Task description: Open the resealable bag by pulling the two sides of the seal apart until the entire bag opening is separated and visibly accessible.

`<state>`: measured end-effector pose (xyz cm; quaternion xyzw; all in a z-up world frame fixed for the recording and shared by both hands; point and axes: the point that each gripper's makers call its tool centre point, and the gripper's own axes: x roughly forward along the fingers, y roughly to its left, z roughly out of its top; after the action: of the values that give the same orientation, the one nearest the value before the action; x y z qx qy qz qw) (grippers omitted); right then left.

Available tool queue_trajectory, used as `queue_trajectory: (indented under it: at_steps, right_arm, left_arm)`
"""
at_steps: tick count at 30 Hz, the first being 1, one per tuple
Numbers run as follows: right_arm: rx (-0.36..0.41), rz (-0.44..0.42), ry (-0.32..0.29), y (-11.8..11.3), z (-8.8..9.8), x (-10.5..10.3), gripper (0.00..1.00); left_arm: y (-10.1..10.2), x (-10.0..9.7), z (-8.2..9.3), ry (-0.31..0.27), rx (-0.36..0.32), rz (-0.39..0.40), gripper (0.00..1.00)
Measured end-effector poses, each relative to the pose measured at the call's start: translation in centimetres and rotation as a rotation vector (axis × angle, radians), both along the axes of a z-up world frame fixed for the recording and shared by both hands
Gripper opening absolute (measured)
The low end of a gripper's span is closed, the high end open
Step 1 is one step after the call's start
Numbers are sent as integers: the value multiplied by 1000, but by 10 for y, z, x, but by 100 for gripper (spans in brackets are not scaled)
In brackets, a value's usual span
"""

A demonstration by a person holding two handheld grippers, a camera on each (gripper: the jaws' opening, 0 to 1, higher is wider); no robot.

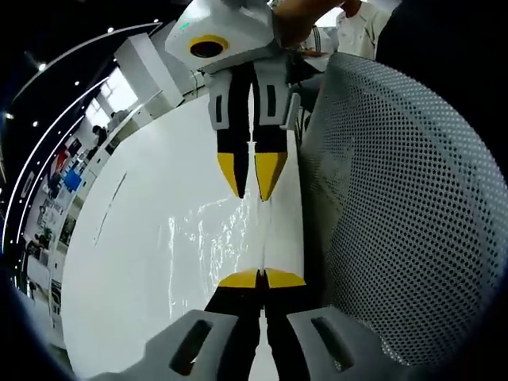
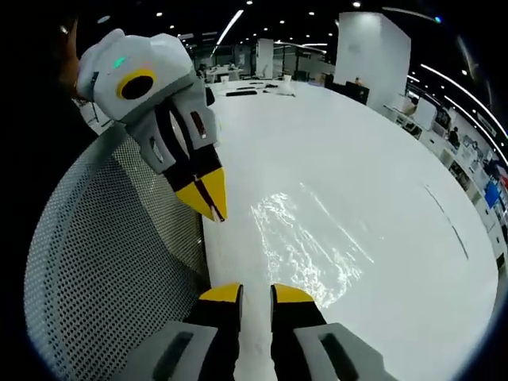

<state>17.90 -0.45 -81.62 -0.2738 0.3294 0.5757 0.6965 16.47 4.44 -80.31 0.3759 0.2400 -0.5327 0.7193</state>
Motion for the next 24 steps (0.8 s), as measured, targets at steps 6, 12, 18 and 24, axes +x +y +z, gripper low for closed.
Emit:
queue_trajectory:
  at_steps: [6,12,18,24]
  right_arm:
    - [25,-10,13,11,0,1,3]
    - [34,-28,0,16,4,7,0]
    - [52,-77,-28,23,14,18,0]
    - [62,-83,-64,36,25,25,0]
  left_arm:
    - [0,2,2,-16,-6,0,0]
    - [5,11,5,-56,5,21,0]
    - [6,21,23,-119,-24,72,8]
    - [0,21,34,-187,-7,48,13]
